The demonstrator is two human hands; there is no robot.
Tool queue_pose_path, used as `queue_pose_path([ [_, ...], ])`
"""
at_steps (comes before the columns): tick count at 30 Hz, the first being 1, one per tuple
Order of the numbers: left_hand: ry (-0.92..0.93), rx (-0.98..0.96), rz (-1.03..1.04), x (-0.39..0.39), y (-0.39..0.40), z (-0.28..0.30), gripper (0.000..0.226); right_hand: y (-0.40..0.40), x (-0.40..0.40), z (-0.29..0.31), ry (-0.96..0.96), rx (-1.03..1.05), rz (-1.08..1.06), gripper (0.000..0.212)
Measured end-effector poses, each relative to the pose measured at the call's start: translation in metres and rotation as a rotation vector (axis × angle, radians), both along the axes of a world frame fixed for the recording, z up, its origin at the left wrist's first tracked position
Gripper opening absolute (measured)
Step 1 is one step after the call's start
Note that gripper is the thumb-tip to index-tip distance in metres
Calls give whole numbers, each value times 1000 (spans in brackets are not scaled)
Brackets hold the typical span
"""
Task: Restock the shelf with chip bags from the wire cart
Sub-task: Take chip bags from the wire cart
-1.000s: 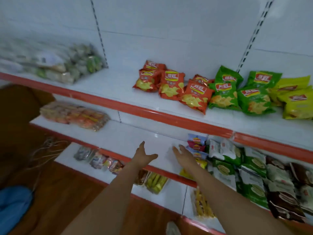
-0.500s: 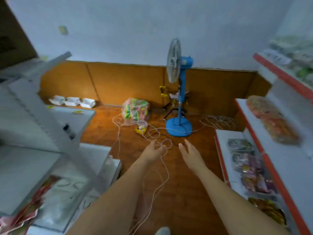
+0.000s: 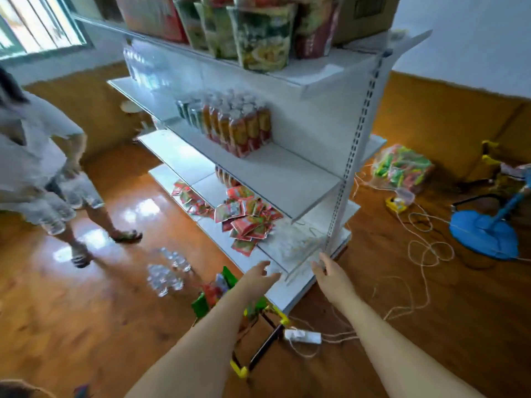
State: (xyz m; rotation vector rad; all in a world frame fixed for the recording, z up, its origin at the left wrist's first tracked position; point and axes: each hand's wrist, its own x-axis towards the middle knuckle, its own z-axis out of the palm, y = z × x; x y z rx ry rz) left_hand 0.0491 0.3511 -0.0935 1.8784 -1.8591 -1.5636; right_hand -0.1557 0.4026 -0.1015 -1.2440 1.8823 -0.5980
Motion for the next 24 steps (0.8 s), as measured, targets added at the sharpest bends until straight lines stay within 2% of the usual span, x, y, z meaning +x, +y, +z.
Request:
queue_pose_path([
  [5, -52, 63, 11, 178, -36, -66, 67, -18, 158, -44, -41, 100, -56, 62],
  [8, -131, 34, -26, 254, -49, -65, 54, -23, 233, -65, -36, 168, -59, 64],
  [11, -227, -3, -116, 301, -71, -70, 61, -30, 287, -81, 9, 220, -50, 68],
  [15, -353, 15, -318, 325, -104, -94, 69, -44, 328, -107, 21, 275, -50, 82],
  [20, -456, -9, -613, 318, -155, -138, 72, -82, 357, -160, 36, 373, -83, 91],
  [22, -485, -17, -681, 315, -176, -162, 73, -100, 367, -186, 41, 423, -128, 90],
  [24, -496, -57, -737, 314, -198, -188, 68, -119, 378, -215, -32, 507, -280, 82],
])
